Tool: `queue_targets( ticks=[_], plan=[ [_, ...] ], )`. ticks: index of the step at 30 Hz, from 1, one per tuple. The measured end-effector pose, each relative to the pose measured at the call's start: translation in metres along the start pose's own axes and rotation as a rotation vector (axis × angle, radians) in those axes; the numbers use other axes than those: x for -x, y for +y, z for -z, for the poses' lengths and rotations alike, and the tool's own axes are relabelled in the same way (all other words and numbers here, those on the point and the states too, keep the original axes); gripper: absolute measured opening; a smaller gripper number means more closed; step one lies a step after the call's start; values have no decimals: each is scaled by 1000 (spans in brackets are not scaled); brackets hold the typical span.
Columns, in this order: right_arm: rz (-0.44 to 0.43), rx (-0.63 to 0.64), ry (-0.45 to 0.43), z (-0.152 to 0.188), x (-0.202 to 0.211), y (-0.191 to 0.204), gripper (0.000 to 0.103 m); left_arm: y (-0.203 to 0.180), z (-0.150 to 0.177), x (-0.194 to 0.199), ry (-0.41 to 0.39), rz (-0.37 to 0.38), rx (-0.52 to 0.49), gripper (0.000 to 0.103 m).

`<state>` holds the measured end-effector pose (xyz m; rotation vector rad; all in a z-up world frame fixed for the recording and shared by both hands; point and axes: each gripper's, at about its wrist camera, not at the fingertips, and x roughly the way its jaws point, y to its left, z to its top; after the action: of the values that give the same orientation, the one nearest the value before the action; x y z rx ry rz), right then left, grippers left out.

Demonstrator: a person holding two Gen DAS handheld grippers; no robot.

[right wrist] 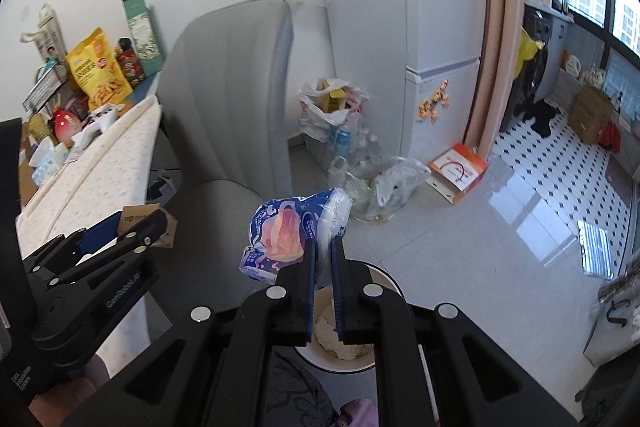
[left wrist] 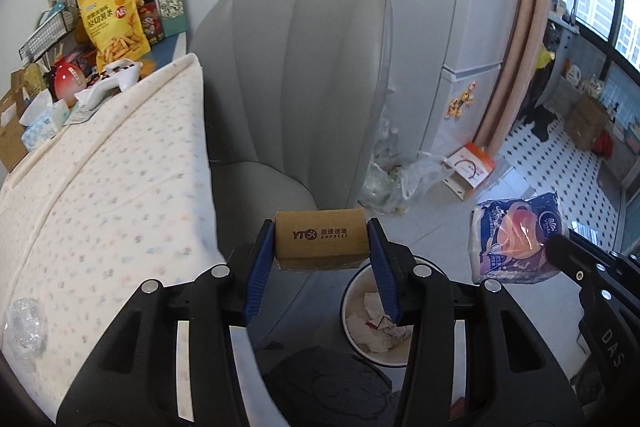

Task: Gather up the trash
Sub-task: 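Carry the brown box and snack packet over to the white trash bin, then open the right gripper over the bin while the left gripper releases the box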

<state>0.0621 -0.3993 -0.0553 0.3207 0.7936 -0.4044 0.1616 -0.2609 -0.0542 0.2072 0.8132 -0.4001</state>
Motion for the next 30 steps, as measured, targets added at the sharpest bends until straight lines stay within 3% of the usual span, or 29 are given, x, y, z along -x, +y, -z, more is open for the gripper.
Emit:
queue_targets(
  ticks=[3,6,7,9,20,24,26,27,28,30],
  plan=[
    [5,-10,16,-3,-13,-5,9,-4,-1,-10,16,-1,-2,47],
    [24,-22,33,-7,-28,-10,17,-5,-4,-20,31,-3,-3,47],
    [22,-28,44,-7,-33,-12,40,-6,-5,-24,36,-3,-3,47],
    [24,-47,45,-8,-38,-17,61,-7,-5,-29,45,-3,-6,47],
    [84,-106,45,-1,-31,-55,59,-32,-1,-44,88,42,-50,47],
    [113,-138,29,3,-19,-70,64,-49,3,-45,111,87,-82,47],
    [121,-149,24,4,-14,-76,64,-54,4,-44,118,107,-83,58],
    [126,-155,21,5,-11,-79,64,-56,4,-43,121,119,-78,72],
    [130,-159,18,6,-9,-81,65,-56,4,-42,117,132,-71,78],
    [133,-165,11,7,-5,-84,68,-56,4,-38,108,131,-70,80]
  ],
)
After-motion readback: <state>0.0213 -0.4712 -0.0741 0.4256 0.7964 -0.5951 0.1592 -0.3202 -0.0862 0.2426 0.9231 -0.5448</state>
